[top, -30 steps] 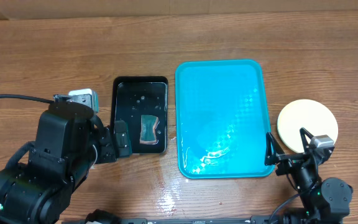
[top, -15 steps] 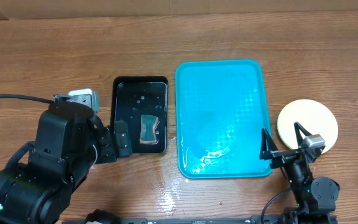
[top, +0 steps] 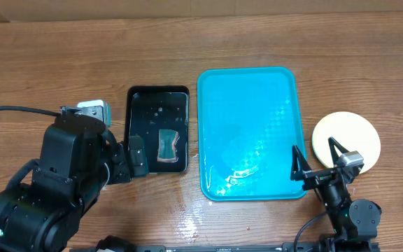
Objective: Clean dirty plates on tray and stack at the side
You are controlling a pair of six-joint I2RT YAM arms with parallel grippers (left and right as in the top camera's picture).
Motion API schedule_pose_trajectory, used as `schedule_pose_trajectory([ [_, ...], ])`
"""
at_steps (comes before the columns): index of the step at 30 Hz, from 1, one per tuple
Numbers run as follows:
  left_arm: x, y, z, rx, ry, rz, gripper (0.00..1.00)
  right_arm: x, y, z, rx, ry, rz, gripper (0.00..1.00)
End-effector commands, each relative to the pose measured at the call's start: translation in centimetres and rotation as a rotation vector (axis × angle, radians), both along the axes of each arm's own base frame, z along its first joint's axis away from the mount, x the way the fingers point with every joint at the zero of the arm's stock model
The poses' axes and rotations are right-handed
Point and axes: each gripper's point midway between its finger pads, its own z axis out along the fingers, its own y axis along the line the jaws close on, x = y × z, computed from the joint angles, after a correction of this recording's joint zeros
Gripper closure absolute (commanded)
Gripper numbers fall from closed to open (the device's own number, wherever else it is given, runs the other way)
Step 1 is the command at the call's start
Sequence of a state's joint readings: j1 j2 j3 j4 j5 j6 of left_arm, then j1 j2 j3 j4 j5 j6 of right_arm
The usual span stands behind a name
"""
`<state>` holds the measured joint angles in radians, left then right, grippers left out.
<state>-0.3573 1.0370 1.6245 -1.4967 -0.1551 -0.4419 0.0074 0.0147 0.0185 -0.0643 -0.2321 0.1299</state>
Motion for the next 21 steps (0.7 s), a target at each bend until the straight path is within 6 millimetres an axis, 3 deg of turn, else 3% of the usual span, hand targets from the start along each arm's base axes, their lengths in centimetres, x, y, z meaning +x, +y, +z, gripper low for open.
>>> schedule_pose_trajectory([
  [1, 0.2, 0.3, 0.5, 0.008, -0.016, 0.014, 0.0, 0.0, 0.2, -0.1, 0.0, -0.008, 0.009, 0.01],
  [17, 0.4, 0.2, 0.2, 0.009, -0.005, 0.014, 0.0, 0.0, 0.2, -0.1, 0.0, -0.008, 0.009, 0.0],
  [21, 0.5, 1.5, 0.6, 0.021, -0.025, 0.072, 0.0, -0.1, 0.2, -0.1, 0.0, -0.008, 0.009, 0.0],
])
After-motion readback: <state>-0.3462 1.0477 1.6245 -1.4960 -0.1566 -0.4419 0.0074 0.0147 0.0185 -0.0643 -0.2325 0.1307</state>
